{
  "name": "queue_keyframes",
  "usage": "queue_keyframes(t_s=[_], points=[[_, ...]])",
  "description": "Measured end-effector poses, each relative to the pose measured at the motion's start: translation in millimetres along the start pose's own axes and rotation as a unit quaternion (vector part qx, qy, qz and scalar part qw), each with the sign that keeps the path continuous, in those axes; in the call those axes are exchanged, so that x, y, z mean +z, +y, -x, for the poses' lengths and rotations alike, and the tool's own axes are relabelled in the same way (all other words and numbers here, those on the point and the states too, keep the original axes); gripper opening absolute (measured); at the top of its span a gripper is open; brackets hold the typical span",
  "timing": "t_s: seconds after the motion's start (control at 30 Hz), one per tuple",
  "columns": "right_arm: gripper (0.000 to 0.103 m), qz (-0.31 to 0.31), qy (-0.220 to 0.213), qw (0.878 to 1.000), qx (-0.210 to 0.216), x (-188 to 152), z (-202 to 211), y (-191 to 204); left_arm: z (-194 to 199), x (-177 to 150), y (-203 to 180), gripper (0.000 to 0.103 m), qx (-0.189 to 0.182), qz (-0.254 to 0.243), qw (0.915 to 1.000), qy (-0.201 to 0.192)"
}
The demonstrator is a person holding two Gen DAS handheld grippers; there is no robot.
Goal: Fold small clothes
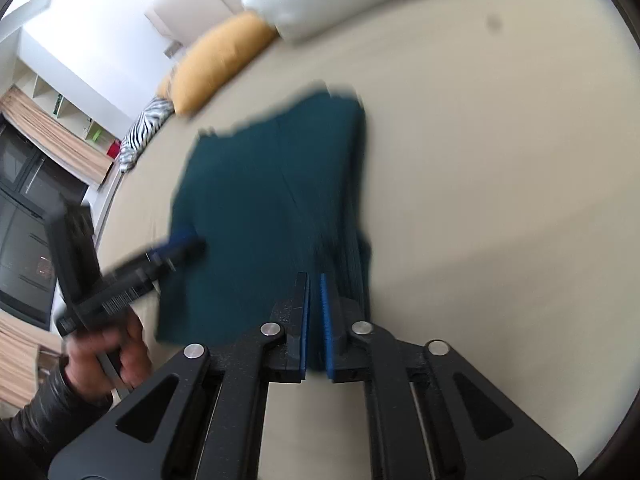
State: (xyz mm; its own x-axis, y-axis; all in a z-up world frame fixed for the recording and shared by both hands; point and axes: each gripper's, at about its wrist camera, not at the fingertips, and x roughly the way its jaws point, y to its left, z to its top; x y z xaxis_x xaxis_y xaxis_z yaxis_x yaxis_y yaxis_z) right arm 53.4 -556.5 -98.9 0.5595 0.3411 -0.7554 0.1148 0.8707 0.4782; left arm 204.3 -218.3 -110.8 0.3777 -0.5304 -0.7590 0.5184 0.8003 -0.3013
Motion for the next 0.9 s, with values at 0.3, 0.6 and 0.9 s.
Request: queue_keyframes(t_s=[0.3,0.6,0.9], points=[[0.013,-0.038,0.059,0.993,0.094,113,-96,39,-1,0,-1,0.045,-0.006,0.002,1.0000,0.008],[0.000,-0.063,0.027,0.995,0.069,141,-145,17,-3,-2,-4,0.045,-0.008,-0.002,0.9999,0.007],[0.000,-0.105,-0.024,0.990,0.095,130,-124,-24,-5,-7,-8,0.045,0.006,-0.012,0.9999,0.004]])
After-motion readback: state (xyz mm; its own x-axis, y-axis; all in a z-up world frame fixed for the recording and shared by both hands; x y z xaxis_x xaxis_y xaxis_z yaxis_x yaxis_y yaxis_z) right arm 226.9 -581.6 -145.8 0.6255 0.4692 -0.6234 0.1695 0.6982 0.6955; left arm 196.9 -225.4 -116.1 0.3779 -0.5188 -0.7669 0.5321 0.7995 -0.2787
